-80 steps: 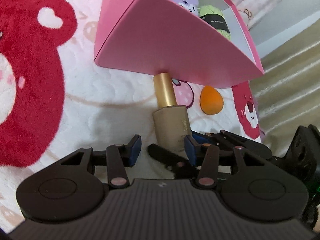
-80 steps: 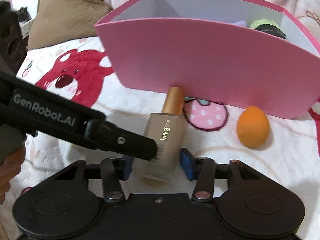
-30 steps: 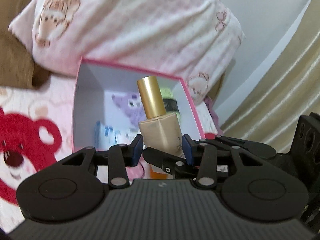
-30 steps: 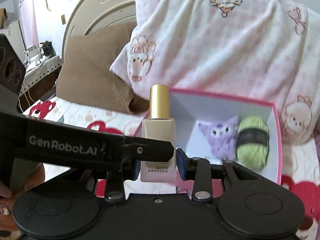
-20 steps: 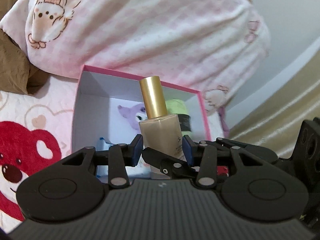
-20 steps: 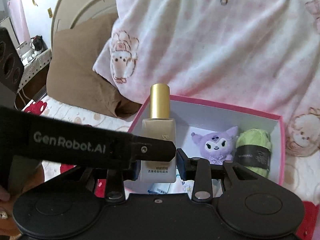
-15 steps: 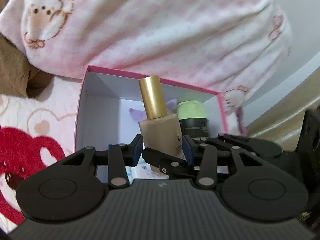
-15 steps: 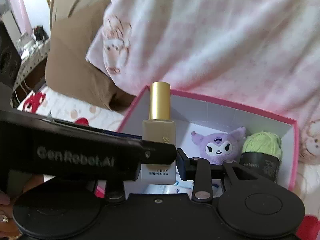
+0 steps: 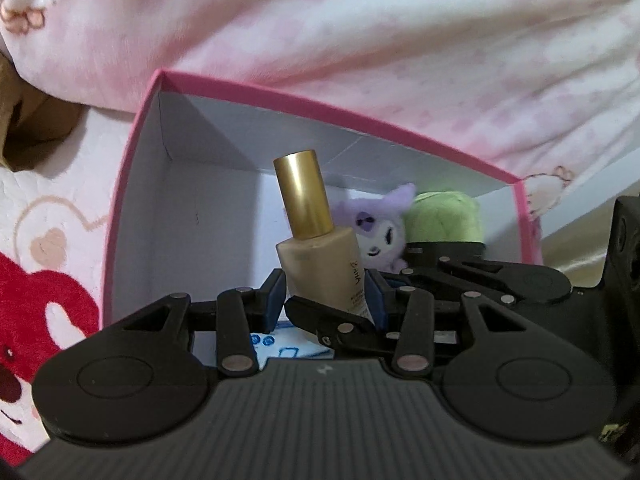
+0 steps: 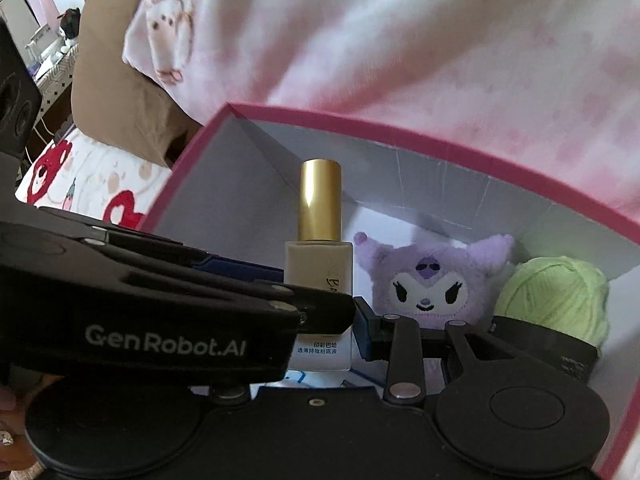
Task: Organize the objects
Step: 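Lower the bottle beside the plush doll and open the left gripper, then move the left gripper to the orange makeup sponge and close on it, then lift the orange sponge with the left gripper into the pink box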
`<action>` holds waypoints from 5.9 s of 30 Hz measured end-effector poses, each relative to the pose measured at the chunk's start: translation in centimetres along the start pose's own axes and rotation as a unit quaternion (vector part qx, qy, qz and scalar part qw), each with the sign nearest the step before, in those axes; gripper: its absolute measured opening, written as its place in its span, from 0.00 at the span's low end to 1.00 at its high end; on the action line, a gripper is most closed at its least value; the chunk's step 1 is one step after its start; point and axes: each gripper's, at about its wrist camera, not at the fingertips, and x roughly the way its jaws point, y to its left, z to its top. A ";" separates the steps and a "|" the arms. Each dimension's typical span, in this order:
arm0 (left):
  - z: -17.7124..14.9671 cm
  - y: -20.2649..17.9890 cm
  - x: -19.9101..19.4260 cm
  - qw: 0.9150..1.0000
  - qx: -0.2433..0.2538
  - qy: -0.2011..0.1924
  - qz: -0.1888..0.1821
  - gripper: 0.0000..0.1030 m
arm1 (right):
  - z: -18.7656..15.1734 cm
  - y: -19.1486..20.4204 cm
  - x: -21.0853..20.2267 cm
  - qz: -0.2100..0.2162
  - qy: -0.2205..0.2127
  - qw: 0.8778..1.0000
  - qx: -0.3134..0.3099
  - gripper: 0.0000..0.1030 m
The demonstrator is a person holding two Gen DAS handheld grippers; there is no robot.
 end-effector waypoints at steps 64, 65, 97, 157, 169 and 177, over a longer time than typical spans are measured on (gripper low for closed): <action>-15.5 -3.2 -16.6 0.992 0.113 -0.056 -0.032 0.86 | -19.7 9.6 -20.2 -0.087 -0.137 0.987 -0.005 0.74; -15.7 -3.1 -16.1 0.992 0.114 -0.055 -0.031 0.87 | -20.1 9.4 -19.8 -0.089 -0.136 0.987 -0.001 0.75; -18.4 -0.9 -1.0 0.985 0.142 -0.091 -0.029 0.93 | -24.4 4.5 -4.1 -0.147 -0.206 0.967 0.014 0.89; -20.4 -1.3 -9.5 0.977 0.205 -0.022 -0.056 0.25 | -24.5 13.5 -8.4 -0.149 -0.186 0.969 -0.067 0.35; -19.7 -2.4 -13.6 0.972 0.205 -0.090 -0.065 0.25 | -21.9 14.6 -12.1 -0.157 -0.219 0.958 -0.096 0.35; -17.0 -4.5 -15.3 0.967 0.230 -0.106 -0.037 0.25 | -19.3 14.9 -13.4 -0.181 -0.238 0.948 -0.107 0.35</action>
